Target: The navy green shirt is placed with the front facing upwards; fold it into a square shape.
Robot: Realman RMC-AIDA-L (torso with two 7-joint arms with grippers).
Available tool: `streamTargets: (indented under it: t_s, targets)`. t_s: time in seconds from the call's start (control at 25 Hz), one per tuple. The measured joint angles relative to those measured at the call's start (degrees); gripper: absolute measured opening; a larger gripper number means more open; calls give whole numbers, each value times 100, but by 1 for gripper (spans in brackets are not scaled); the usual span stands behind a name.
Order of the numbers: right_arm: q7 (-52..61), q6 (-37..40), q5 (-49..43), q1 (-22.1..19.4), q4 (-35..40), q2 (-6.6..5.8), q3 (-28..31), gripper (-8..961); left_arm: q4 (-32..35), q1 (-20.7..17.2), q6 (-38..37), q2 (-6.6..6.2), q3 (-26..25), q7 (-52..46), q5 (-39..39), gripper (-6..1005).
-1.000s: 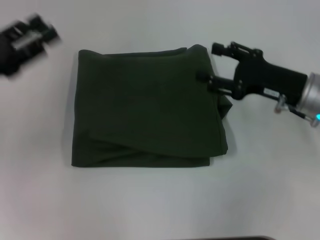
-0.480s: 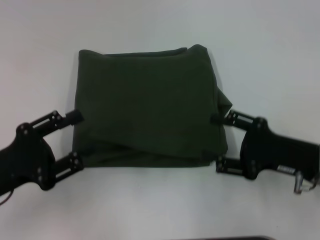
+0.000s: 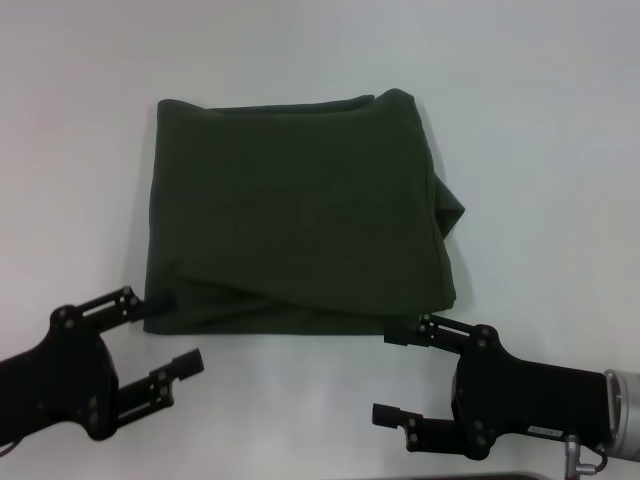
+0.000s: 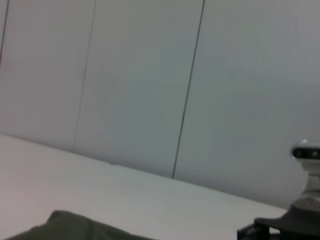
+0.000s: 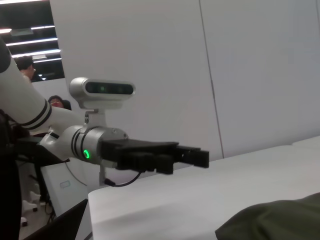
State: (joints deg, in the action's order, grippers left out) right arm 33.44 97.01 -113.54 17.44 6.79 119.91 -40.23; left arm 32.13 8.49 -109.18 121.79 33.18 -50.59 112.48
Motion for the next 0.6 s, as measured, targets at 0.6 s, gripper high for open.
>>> streamTargets:
  t_s: [0.6]
  targets:
    - [3, -5, 34, -48, 44, -30, 169, 824, -19, -36, 0, -76, -12, 20, 344, 643]
